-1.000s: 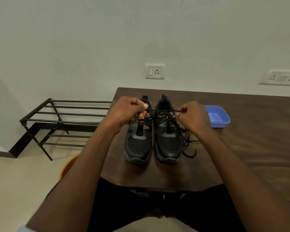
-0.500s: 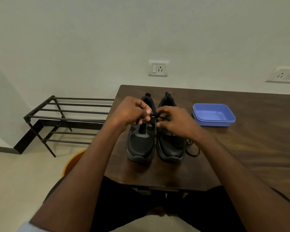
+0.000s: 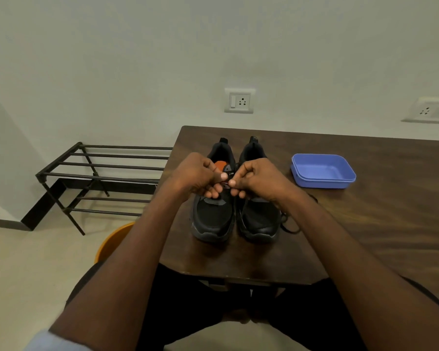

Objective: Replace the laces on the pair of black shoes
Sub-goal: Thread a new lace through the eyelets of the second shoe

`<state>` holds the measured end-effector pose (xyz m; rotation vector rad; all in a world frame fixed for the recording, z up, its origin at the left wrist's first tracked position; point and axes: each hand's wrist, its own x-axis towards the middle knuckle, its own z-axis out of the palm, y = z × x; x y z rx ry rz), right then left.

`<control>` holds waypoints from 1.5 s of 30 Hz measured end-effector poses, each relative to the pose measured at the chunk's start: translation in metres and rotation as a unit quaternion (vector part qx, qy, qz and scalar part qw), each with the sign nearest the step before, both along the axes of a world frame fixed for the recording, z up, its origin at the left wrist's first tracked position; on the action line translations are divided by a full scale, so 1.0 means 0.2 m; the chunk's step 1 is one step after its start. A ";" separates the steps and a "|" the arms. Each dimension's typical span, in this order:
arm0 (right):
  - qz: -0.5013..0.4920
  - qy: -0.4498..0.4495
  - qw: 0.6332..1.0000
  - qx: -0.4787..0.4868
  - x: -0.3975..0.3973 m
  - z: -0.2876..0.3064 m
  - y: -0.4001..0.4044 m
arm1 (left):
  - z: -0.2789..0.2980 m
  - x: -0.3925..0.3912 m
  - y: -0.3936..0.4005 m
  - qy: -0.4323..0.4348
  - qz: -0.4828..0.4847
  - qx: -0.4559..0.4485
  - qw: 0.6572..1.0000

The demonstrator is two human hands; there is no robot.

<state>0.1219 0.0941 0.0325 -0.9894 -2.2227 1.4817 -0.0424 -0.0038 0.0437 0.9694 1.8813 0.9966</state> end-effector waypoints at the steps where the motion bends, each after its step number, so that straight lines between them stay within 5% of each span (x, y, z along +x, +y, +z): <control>1: -0.018 -0.019 1.000 0.013 0.00 -0.01 0.01 | -0.01 0.00 0.00 0.018 0.010 -0.018 1.000; 7: -0.020 -0.117 0.987 0.112 -0.01 -0.10 0.00 | -0.04 0.03 -0.01 0.070 -0.002 -0.142 0.987; 17: 0.001 -0.142 0.952 0.272 -0.08 -0.15 -0.05 | -0.15 0.03 0.00 0.071 -0.008 -0.137 0.988; 27: 0.014 -0.166 0.935 0.314 -0.12 -0.21 -0.08 | -0.18 0.04 0.02 0.045 0.008 -0.137 0.990; 40: -0.038 -0.132 0.959 0.247 -0.11 -0.22 -0.09 | -0.14 0.03 0.02 0.135 -0.060 -0.142 0.979; 45: 0.077 -0.166 0.944 0.275 -0.11 -0.16 -0.10 | -0.15 0.05 0.04 0.149 -0.061 -0.142 0.977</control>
